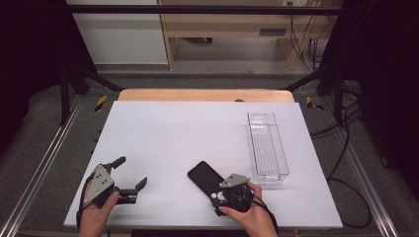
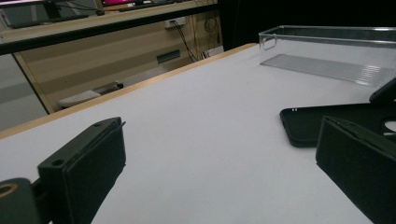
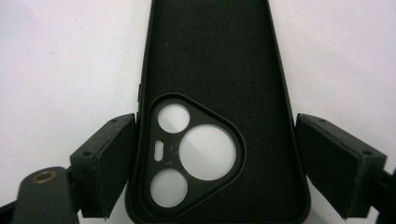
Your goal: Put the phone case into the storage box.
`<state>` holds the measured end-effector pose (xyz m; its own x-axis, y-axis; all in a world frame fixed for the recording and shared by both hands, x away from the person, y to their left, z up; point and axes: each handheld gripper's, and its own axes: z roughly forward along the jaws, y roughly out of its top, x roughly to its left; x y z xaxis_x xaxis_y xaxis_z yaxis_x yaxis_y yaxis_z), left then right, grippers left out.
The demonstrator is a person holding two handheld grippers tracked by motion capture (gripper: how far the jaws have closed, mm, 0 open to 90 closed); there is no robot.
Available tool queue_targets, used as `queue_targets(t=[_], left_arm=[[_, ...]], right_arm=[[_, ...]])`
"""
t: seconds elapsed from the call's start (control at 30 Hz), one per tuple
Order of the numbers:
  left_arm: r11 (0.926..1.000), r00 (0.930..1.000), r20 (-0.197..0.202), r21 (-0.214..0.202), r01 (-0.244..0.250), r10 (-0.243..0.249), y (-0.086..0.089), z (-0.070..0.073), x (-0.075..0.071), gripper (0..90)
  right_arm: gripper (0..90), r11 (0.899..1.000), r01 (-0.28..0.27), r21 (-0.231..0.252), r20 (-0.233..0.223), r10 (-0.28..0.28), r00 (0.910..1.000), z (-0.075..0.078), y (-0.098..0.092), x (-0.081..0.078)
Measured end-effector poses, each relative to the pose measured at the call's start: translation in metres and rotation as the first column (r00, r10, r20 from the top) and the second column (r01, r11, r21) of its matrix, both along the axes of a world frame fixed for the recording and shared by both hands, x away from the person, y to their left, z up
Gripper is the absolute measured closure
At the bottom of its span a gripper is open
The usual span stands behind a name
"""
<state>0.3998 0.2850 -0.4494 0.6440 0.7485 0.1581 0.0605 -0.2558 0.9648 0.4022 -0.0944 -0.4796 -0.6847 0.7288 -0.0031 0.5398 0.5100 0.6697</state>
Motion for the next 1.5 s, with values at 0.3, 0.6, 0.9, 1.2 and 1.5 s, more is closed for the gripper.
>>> queue_targets(t=[0.3, 0.6, 0.9, 1.2, 1.5], left_arm=[[0.9809, 0.9958, 0.005, 0.173, 0.089, -0.091, -0.032, -0.007, -0.007, 1.9], [0.9309, 0.9798, 0.090, 0.338, 0.139, -0.179, -0.079, -0.004, -0.013, 4.9], [0.8617, 0.9506, 0.247, 0.506, 0.038, -0.187, -0.124, -0.002, -0.001, 16.0], [0.8123, 0.9191, 0.351, 0.580, -0.064, -0.178, -0.123, -0.009, -0.013, 31.2], [0.7848, 0.9156, 0.361, 0.613, -0.091, -0.176, -0.121, -0.011, -0.012, 58.6]], right_arm=[[17.2, 0.999, -0.031, -0.016, -0.040, 0.030, 0.9987, 0.018, 0.005, 0.017], [17.4, 0.998, -0.067, -0.011, -0.083, 0.066, 0.9944, 0.063, 0.011, 0.043], [17.2, 0.991, -0.131, -0.017, -0.099, 0.129, 0.9867, 0.102, 0.020, 0.045], [17.0, 0.976, -0.214, -0.036, -0.105, 0.210, 0.9721, 0.113, 0.043, 0.036], [16.7, 0.966, -0.258, -0.022, -0.107, 0.254, 0.9612, 0.113, 0.054, 0.034]])
